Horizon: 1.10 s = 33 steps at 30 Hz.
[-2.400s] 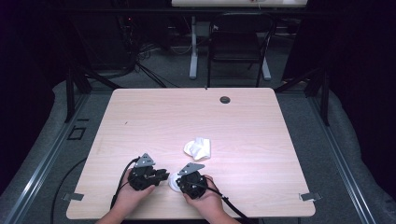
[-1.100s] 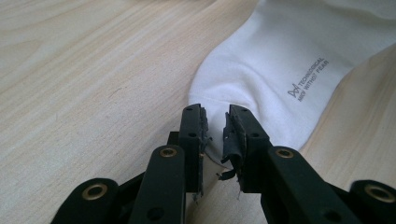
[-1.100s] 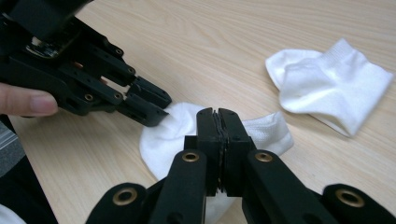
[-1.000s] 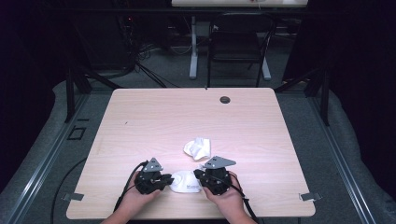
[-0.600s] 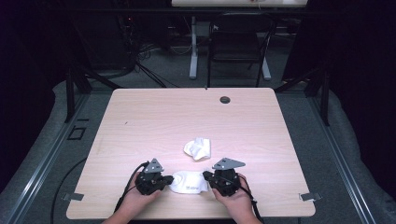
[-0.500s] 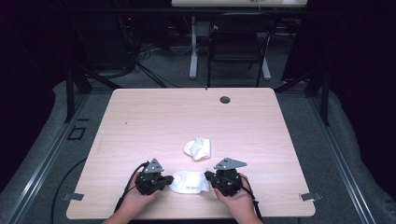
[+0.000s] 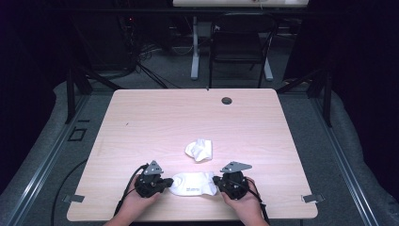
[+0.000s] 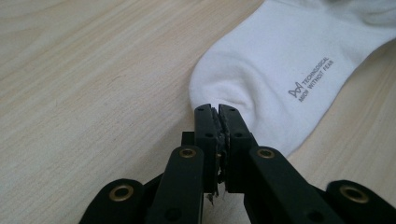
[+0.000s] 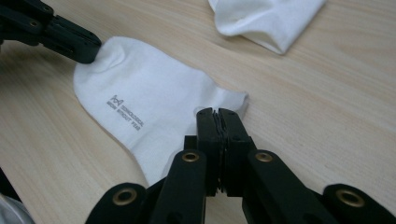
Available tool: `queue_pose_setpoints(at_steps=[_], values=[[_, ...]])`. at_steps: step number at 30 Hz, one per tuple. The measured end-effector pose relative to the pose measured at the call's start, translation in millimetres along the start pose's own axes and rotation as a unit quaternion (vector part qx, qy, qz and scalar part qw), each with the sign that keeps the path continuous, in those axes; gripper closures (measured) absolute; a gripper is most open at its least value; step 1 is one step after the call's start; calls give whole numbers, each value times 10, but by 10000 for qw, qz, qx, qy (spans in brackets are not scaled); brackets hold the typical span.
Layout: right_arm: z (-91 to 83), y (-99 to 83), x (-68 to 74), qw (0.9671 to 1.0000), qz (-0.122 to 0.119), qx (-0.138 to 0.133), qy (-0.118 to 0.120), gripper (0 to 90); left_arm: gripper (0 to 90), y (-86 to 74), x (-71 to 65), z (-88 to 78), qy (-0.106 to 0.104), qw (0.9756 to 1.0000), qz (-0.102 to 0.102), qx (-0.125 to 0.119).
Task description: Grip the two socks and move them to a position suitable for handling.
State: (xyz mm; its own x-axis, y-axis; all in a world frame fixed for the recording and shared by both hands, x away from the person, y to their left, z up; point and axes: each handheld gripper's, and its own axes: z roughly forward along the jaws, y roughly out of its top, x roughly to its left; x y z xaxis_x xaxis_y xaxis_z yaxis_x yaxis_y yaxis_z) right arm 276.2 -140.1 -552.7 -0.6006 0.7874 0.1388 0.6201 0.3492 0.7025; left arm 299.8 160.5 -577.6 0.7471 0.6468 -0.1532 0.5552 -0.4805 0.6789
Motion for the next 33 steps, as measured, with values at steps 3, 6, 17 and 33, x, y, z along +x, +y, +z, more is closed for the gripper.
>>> queue_pose_setpoints(at_steps=[3,6,17,33], values=[[16,-26,-28,9999,114,68,10,887,875,-5,3,-5,18,10000,33,-4],[32,-43,-31,9999,18,149,-49,888,875,-8,4,-9,13,10000,23,2],[-57,-33,-75,9992,241,-306,27,810,874,-8,11,-18,-5,10000,8,37],[212,-35,-31,9998,-69,197,6,840,873,-4,24,-18,-33,10000,15,50]])
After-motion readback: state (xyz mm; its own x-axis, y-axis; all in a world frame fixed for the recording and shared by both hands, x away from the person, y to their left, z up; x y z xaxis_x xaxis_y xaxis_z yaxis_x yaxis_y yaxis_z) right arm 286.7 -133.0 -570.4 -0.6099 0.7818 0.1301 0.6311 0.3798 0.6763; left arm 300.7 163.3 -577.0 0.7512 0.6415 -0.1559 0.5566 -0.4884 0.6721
